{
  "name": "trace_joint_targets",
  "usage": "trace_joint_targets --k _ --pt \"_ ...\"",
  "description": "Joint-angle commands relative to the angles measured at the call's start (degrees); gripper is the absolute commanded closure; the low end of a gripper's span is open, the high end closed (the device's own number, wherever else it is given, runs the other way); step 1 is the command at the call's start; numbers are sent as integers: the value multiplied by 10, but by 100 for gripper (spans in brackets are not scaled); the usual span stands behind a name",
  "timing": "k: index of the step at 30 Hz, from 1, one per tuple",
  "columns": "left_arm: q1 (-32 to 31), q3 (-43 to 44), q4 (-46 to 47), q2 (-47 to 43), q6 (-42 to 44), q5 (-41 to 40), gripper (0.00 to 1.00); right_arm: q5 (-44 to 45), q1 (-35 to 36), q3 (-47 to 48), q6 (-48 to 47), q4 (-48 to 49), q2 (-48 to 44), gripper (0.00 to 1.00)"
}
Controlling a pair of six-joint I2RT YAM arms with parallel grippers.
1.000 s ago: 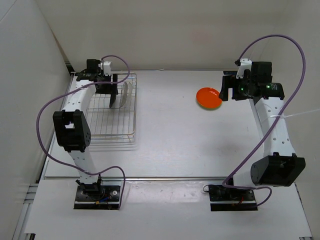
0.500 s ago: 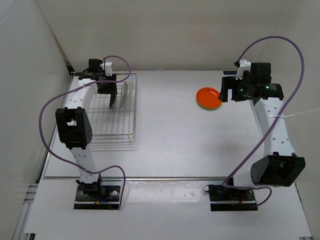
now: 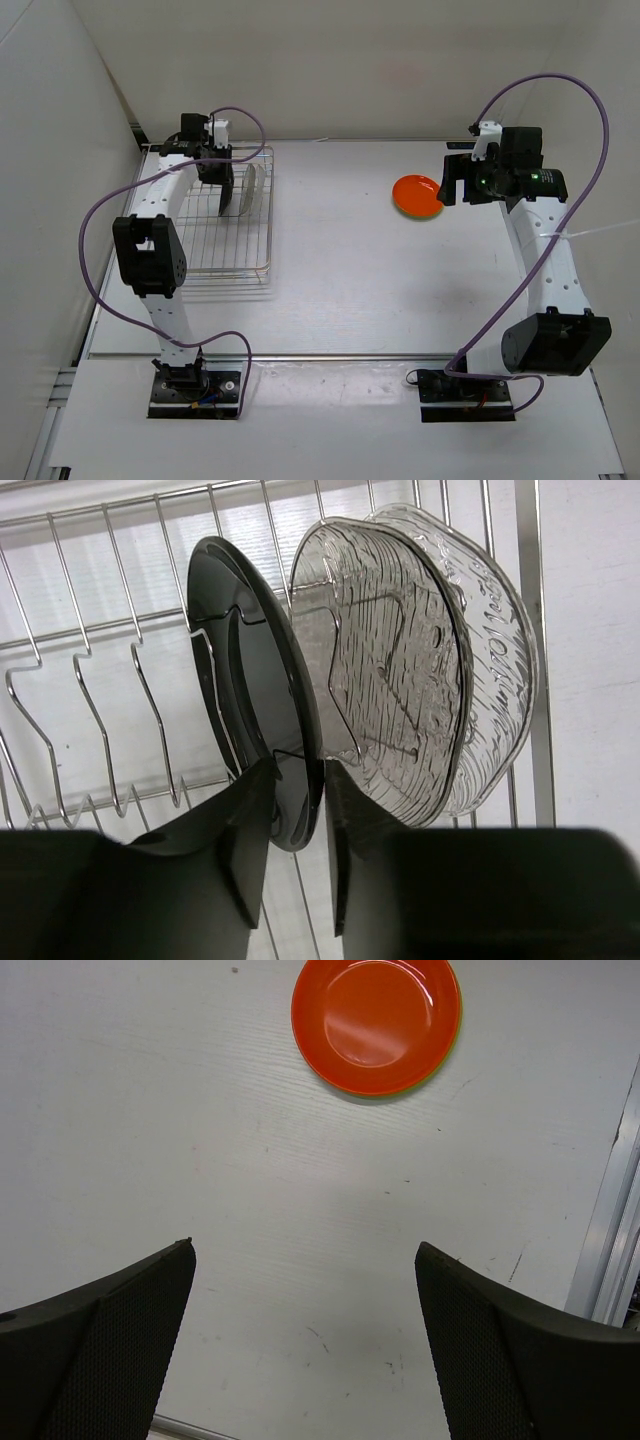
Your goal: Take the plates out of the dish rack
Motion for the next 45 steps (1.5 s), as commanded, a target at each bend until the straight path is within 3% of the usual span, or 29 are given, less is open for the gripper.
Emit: trace_joint_targets --k 1,17,26,32,45 --pt "-6 21 -7 -1 -5 -1 64 -1 2 -1 -4 16 -17 7" --pt "-17 27 -12 4 -10 -12 76 -1 2 -7 -4 21 -22 8" --pt "-17 27 -18 4 -15 -17 89 4 2 -17 -4 26 -32 8" --pt "-17 27 -24 -19 -15 -9 89 4 2 -17 -4 26 -38 8" --pt "-33 124 -119 -120 -4 53 89 15 2 -12 -9 26 -43 8"
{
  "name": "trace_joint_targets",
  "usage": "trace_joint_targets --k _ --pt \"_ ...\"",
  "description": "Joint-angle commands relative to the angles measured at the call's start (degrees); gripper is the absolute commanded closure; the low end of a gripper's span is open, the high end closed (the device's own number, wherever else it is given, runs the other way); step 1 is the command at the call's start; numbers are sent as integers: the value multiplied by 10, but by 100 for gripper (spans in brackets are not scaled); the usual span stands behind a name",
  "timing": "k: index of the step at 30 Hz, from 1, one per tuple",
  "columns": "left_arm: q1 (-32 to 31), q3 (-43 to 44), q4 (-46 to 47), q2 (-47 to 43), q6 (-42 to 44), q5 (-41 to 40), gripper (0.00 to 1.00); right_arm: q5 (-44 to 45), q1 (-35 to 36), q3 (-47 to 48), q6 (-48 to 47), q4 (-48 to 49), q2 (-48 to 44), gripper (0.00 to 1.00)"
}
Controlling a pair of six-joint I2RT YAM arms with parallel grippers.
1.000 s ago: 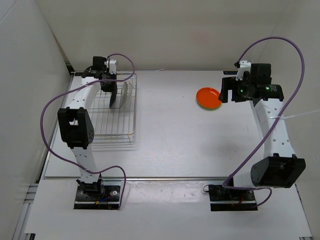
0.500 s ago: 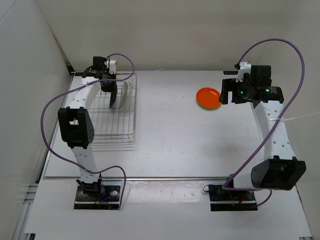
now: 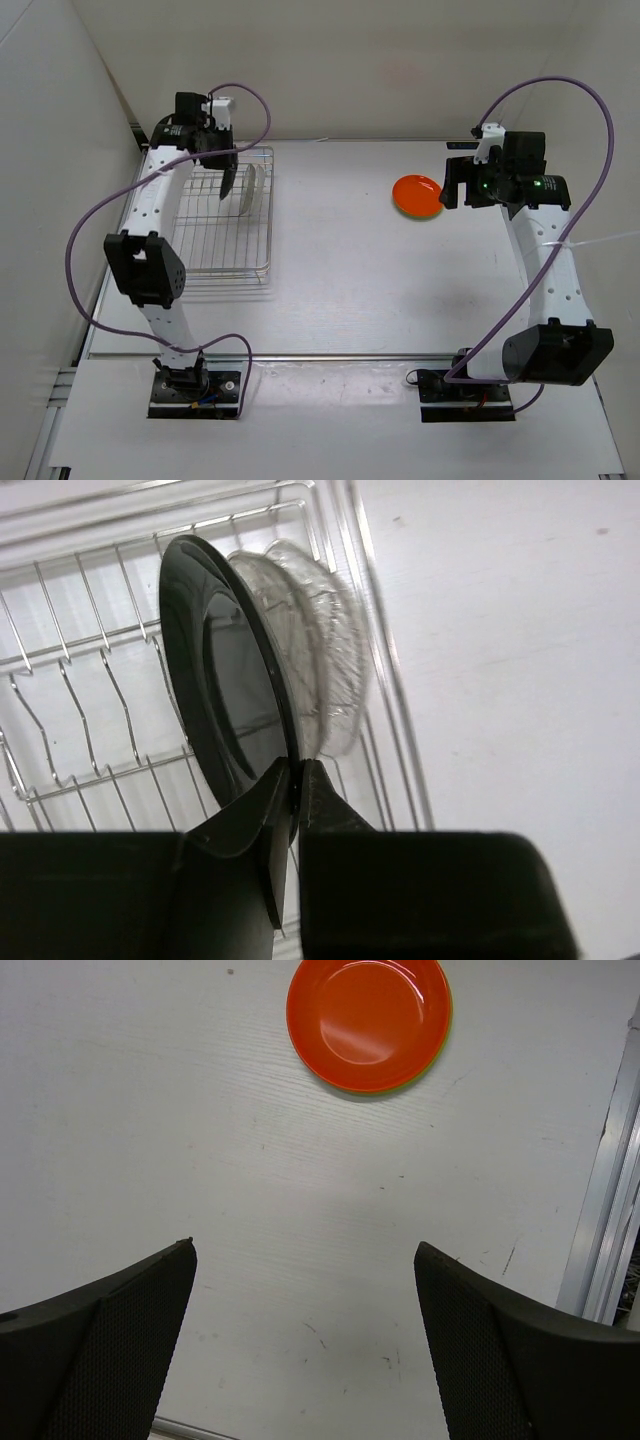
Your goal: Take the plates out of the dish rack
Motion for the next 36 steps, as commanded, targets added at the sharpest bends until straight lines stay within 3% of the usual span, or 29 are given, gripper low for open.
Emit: trace_joint_targets --k 1,6,9,10,12,13,16,17,21,23,25,27,36 --pt "-16 40 -30 -106 11 23 89 6 2 6 -9 22 -15 8" --pt "-47 40 -49 -162 43 6 89 6 2 20 -9 15 -20 8" --pt "-100 21 -49 -193 84 -33 89 -24 2 56 -15 -12 -14 8" --pt "-145 11 -49 -200 98 -55 89 -39 2 66 -15 -19 -14 8" --pt "-203 -22 -42 -219 141 -158 89 -83 2 91 -21 -51 -8 7" --pt "-270 -39 -25 -224 159 -253 89 -135 2 117 -29 -77 -1 7" --pt "-378 -123 16 -240 239 -411 89 -199 2 173 -43 -116 26 7" --pt "-444 -148 48 -245 261 -498 89 -209 7 187 -43 -129 34 7" --pt "-565 -240 125 -260 370 -635 89 -240 21 214 -65 -163 46 7" --pt "-605 -310 181 -266 482 -699 89 -253 36 227 -82 -177 46 8" --pt "-646 -351 262 -280 597 -728 89 -258 52 240 -102 -209 53 8" --pt "-683 -371 290 -280 636 -740 89 -253 84 257 -127 -233 59 8" --pt "-770 -348 290 -229 647 -765 89 -271 146 231 -164 -216 21 8"
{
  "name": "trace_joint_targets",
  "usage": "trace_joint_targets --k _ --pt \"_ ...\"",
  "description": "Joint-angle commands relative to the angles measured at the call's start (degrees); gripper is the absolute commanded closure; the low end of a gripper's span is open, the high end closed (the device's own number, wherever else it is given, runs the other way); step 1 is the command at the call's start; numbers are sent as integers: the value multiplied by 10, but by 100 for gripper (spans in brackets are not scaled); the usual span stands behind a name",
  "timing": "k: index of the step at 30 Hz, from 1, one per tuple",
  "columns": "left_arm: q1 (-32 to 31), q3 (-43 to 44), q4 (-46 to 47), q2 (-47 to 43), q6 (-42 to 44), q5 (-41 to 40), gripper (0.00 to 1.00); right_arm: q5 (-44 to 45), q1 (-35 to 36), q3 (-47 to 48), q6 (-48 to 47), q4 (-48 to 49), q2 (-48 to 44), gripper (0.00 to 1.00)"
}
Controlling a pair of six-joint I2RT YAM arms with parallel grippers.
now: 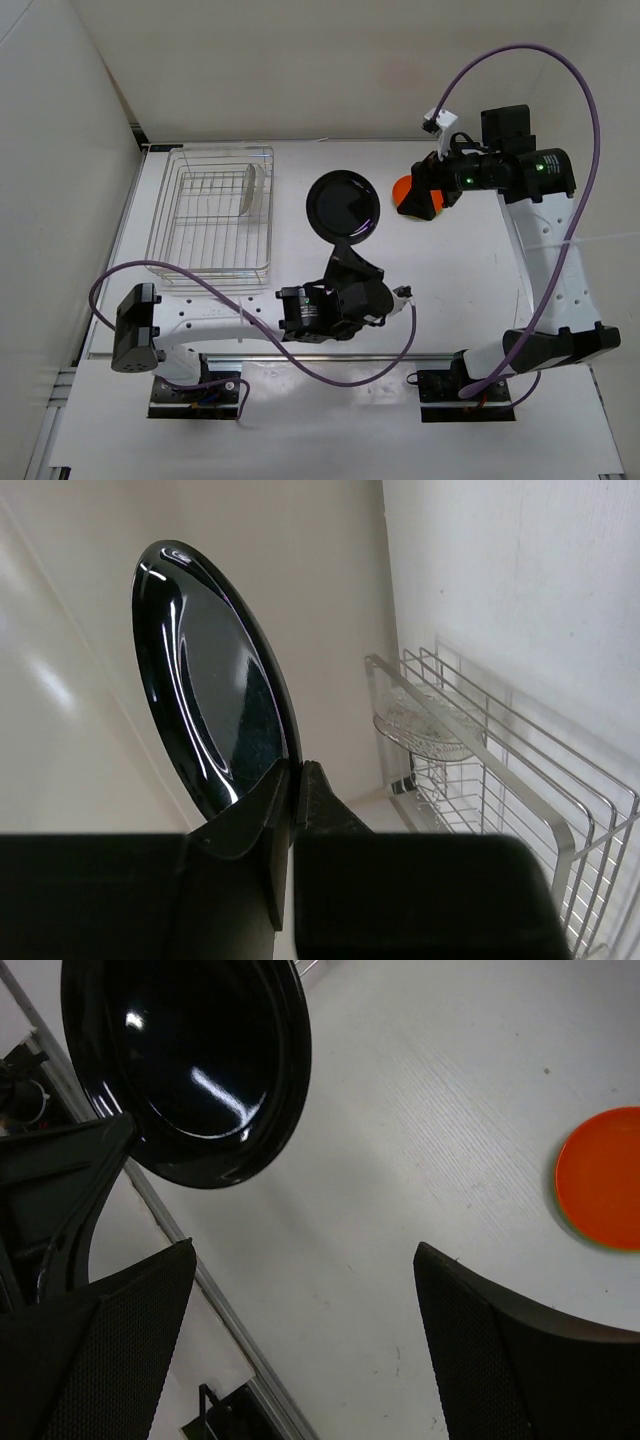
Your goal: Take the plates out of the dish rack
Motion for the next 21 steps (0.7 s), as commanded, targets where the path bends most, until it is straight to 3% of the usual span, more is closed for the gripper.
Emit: trace_joint_targets --k 1,18,21 --pt "-13 19 27 6 26 -42 89 -19 16 -2 -28 8 -28 8" --pt "-72 93 7 66 26 -58 89 -2 44 -16 10 106 24 17" --pt "-72 99 7 71 20 -58 89 -15 44 -16 10 106 24 26"
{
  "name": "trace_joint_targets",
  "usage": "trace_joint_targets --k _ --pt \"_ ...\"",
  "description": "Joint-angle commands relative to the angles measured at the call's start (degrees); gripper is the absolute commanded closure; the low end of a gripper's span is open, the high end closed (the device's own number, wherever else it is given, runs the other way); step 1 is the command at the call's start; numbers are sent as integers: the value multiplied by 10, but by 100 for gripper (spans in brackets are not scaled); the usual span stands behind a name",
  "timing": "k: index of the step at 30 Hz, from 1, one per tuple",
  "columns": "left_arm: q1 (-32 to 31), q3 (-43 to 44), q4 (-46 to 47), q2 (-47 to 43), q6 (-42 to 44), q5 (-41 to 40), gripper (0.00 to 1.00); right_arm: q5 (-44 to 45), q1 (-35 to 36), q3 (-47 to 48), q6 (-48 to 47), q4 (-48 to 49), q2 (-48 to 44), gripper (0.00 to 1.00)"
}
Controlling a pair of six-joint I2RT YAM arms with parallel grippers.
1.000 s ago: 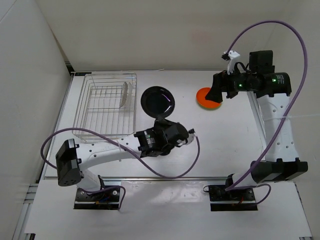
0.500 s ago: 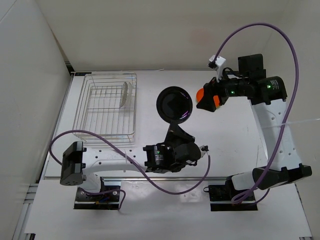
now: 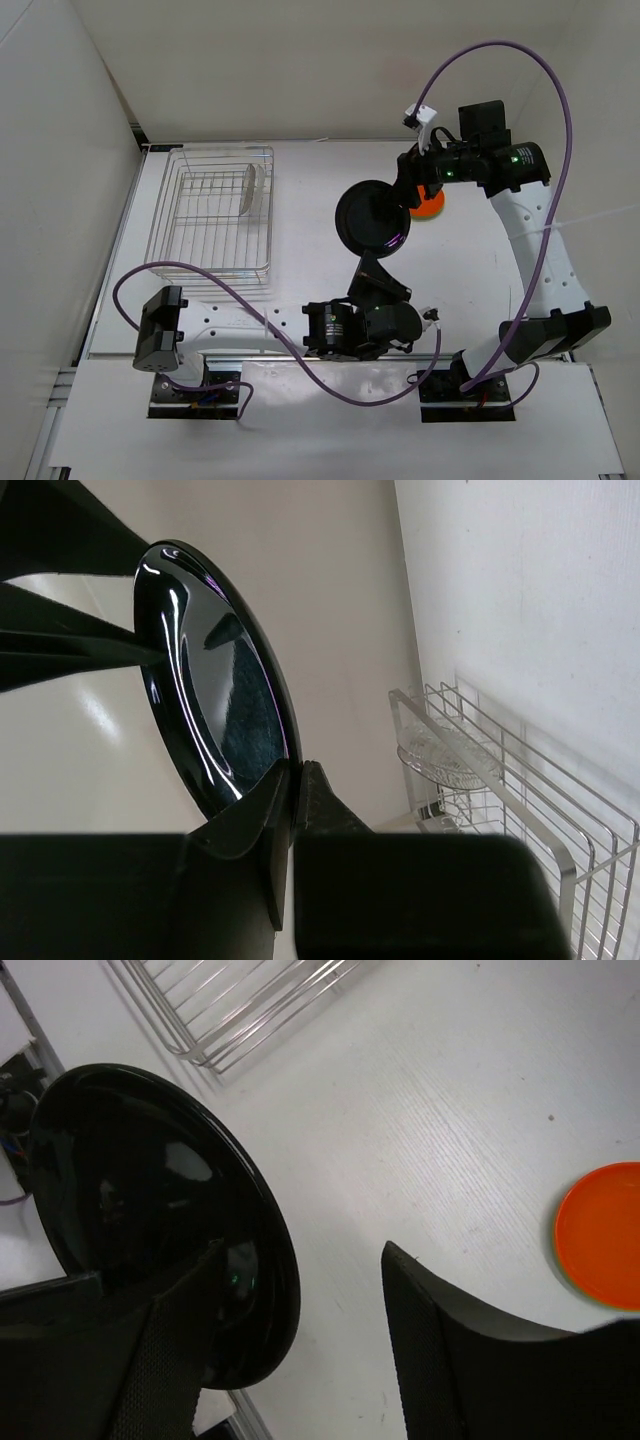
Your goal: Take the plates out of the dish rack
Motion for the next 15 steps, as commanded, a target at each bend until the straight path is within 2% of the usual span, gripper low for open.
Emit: trace_joint_targets --k 1,3,4,7,10,14,15 --pt "-3 27 1 -3 -4 -25 89 -17 2 2 2 28 -8 35" --pt "-3 27 1 -3 -4 -20 89 -22 2 -5 2 28 -8 47" --pt "-3 27 1 -3 -4 -20 89 -28 2 -5 2 28 -13 58" --pt "-3 34 1 2 -4 -20 89 -39 2 -16 2 28 -18 76" --pt "-3 40 -4 7 -4 -20 89 -56 2 -21 -11 14 -24 77" --pt "-3 50 -4 7 -16 -15 89 -67 2 -21 -16 8 -34 89" --pt "-3 50 -4 13 -16 -15 89 -68 2 -21 -16 8 -34 89"
